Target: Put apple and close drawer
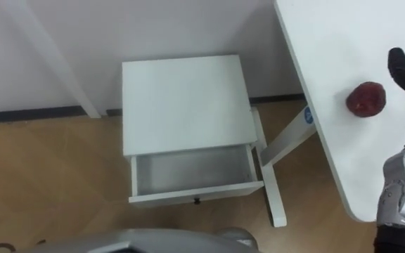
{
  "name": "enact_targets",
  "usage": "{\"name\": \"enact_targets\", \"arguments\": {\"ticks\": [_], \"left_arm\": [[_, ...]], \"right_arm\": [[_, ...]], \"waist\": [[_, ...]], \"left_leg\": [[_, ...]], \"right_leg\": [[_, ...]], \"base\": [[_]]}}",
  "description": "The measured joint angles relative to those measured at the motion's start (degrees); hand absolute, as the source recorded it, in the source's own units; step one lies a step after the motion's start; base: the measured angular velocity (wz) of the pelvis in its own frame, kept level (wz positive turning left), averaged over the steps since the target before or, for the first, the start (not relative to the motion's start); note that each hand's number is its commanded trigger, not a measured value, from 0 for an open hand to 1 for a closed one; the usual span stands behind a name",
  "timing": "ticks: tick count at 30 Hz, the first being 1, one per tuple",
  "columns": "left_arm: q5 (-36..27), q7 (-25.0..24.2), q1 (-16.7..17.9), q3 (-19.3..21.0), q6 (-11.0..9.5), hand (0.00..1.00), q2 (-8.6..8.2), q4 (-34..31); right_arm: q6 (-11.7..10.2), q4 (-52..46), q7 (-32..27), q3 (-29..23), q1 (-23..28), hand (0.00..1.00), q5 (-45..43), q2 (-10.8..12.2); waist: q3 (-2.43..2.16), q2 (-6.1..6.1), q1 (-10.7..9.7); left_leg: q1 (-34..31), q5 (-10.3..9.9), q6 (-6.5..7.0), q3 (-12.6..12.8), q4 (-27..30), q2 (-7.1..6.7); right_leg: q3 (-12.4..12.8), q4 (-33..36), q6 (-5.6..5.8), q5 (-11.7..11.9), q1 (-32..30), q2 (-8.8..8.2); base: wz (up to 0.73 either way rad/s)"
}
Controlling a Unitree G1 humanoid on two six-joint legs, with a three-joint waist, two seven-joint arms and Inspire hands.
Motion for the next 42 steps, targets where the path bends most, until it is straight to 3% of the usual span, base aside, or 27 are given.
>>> {"name": "enact_targets", "arguments": {"ticks": [7,16,26,32,42], "left_arm": [[-0.02,-0.41,0.00,-0.70,0.12,0.00,-0.17,0.00],[-0.02,-0.70,-0.17,-0.59,0.12,0.00,-0.16,-0.01],[0.01,-0.82,-0.25,-0.83,0.13,0.00,-0.15,0.12],[0.00,-1.05,-0.27,-1.19,0.15,0.00,-0.13,0.76],[0.11,-0.96,-0.65,-1.18,-0.20,0.00,-0.14,2.32]], "right_arm": [[0.21,0.16,2.70,1.17,0.00,0.00,-0.12,-0.01],[0.21,0.16,5.06,2.29,-0.01,0.00,-0.53,-0.02],[0.24,2.67,8.94,4.89,0.00,0.00,-4.99,-0.06],[0.25,4.38,10.82,4.93,0.00,0.00,-6.72,-0.06],[-0.48,7.67,11.98,4.87,-0.28,0.00,-6.95,-0.26]], "waist": [[0.28,0.57,0.00],[0.26,0.86,0.36],[0.35,0.48,0.97],[0.49,0.18,1.19],[0.06,-0.17,1.48]], "left_leg": [[-0.08,0.00,0.01,-0.03,0.01,0.08],[-0.04,0.00,0.00,-0.06,-0.04,0.07],[0.06,0.00,0.01,-0.22,0.47,-0.02],[-0.11,-0.01,0.03,-1.54,0.78,0.06],[-1.02,-0.01,0.04,-2.10,1.62,0.01]], "right_leg": [[-0.06,0.00,-0.06,0.04,0.00,0.00],[-0.11,-0.04,-0.06,0.04,-0.05,-0.01],[-0.10,-0.01,-0.07,0.04,0.44,-0.03],[-0.95,0.07,-0.12,0.07,0.81,-0.06],[-1.47,0.04,-0.23,0.14,0.52,-0.10]], "base": [[0.00],[0.00],[0.00],[0.08],[0.02]]}}
